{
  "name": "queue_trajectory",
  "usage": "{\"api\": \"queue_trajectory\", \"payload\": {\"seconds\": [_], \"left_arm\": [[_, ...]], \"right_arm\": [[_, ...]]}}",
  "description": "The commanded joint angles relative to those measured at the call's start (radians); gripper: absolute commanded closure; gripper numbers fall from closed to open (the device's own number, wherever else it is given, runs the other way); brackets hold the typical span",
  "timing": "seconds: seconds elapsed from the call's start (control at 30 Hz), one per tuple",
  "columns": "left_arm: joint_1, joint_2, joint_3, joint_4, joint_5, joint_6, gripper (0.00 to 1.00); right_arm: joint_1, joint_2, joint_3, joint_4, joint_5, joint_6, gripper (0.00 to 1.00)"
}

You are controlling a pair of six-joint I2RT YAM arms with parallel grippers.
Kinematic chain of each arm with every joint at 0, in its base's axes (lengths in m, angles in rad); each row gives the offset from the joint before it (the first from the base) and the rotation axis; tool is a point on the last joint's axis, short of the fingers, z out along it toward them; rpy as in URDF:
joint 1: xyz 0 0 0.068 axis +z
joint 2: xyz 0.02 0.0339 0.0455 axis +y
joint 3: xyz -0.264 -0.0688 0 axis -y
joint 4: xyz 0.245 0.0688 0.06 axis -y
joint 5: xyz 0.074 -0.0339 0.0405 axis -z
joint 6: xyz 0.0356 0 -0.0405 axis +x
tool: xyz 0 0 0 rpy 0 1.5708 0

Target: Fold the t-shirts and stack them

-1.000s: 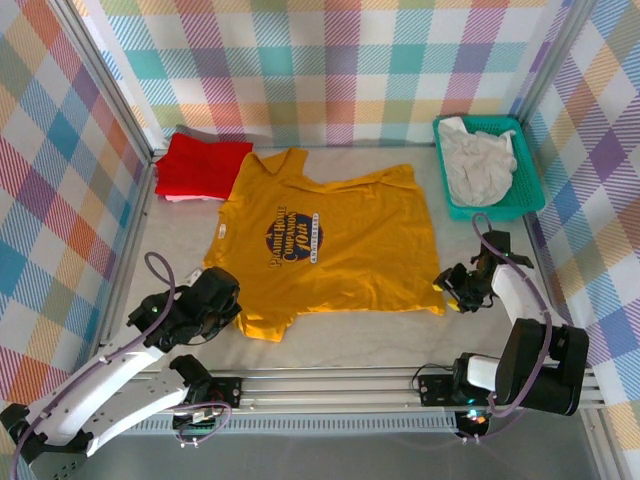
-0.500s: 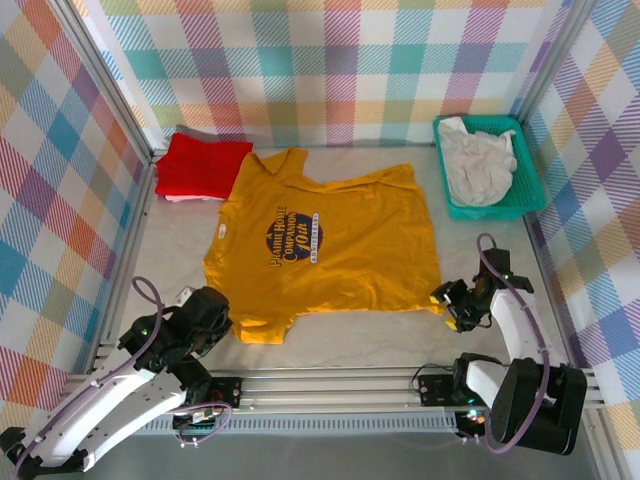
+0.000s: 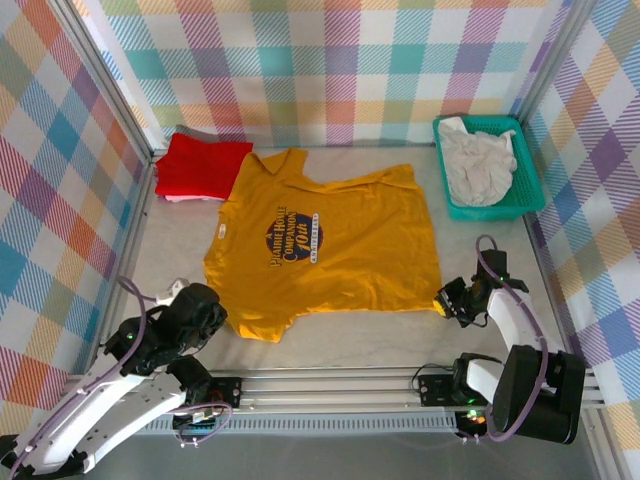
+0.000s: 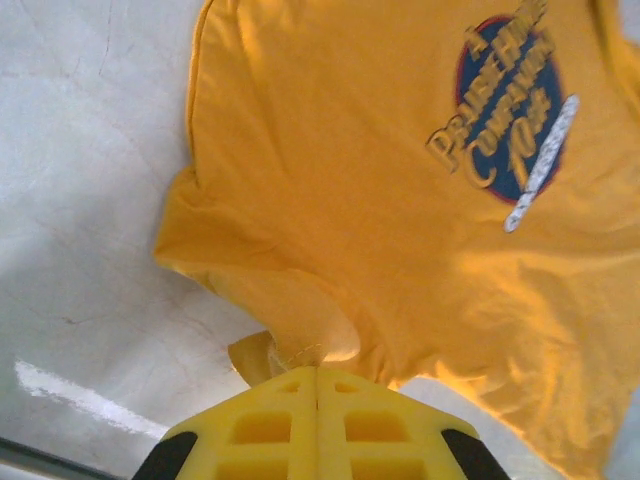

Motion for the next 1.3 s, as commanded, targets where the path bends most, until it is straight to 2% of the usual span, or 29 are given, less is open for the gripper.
{"api": "queue_trajectory", "payload": {"seconds": [0.0, 0.03, 0.23, 0.5, 0.63, 0.8, 0.97, 1.13, 1.27], "left_arm": [[0.01, -0.028, 0.047, -0.042, -0.066, 0.016, 1.0], [0.01, -0.035, 0.046, -0.04, -0.068, 0.016, 1.0], [0.01, -0.101, 0.034, -0.006, -0.075, 0.034, 1.0], [0.01, -0.206, 0.049, -0.073, -0.089, 0.065, 1.0], [0.011, -0.238, 0.042, -0.011, -0.062, 0.135, 1.0], [0.01, -0.233, 0.084, 0.04, -0.101, 0.247, 1.0], [0.01, -0.143, 0.12, 0.109, -0.123, 0.341, 1.0], [0.013, 0.0, 0.132, 0.27, -0.157, 0.467, 1.0], [0.066, 0.105, 0.128, 0.373, -0.132, 0.568, 1.0]], "right_arm": [[0.006, -0.029, 0.04, -0.032, 0.007, -0.012, 0.96], [0.006, -0.047, 0.046, -0.05, 0.015, -0.014, 1.0], [0.005, -0.172, 0.055, -0.127, 0.035, 0.009, 1.0], [0.005, -0.281, 0.047, -0.191, 0.048, 0.01, 1.0], [0.005, -0.276, 0.058, -0.207, 0.018, -0.019, 1.0], [0.007, -0.311, 0.098, -0.238, 0.044, -0.073, 1.0], [0.01, -0.274, 0.154, -0.232, 0.053, -0.123, 1.0], [0.033, -0.159, 0.184, -0.147, 0.062, -0.142, 1.0], [0.043, -0.083, 0.222, -0.082, 0.091, -0.15, 1.0]]}}
